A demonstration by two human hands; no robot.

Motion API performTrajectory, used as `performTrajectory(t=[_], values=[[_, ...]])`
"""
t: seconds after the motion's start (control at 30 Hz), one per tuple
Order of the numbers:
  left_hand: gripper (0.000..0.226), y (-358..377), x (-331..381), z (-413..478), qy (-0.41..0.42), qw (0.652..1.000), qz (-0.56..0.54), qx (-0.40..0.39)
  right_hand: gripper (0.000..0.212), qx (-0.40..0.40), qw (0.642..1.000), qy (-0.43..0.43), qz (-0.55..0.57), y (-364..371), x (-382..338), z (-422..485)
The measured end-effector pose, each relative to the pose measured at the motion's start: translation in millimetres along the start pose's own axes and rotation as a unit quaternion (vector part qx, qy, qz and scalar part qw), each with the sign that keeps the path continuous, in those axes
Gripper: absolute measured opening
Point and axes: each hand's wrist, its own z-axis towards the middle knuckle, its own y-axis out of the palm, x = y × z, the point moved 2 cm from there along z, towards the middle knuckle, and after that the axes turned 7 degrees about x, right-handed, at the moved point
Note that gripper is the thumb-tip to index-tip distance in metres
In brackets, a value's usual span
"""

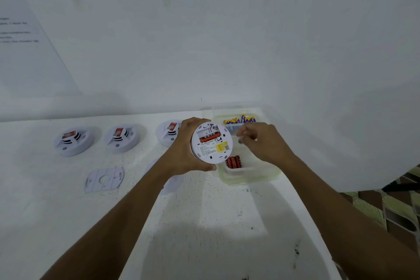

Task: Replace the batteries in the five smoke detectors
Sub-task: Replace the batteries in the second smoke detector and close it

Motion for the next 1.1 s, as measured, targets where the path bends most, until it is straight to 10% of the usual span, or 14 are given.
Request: performTrajectory(t=[0.17,1.1], values=[[0.097,4.6,6.0,2.5,0.029,0.999,-0.005,0.016,0.014,0.068,0.99,-0.068,0.102,3.0,-34.6,-15.1],[0.084,15.6,18.5,12.8,0.072,0.997,0.02,0.026,0.018,0.079,0.949,0.157,0.261,21.6,-40.6,-26.5]])
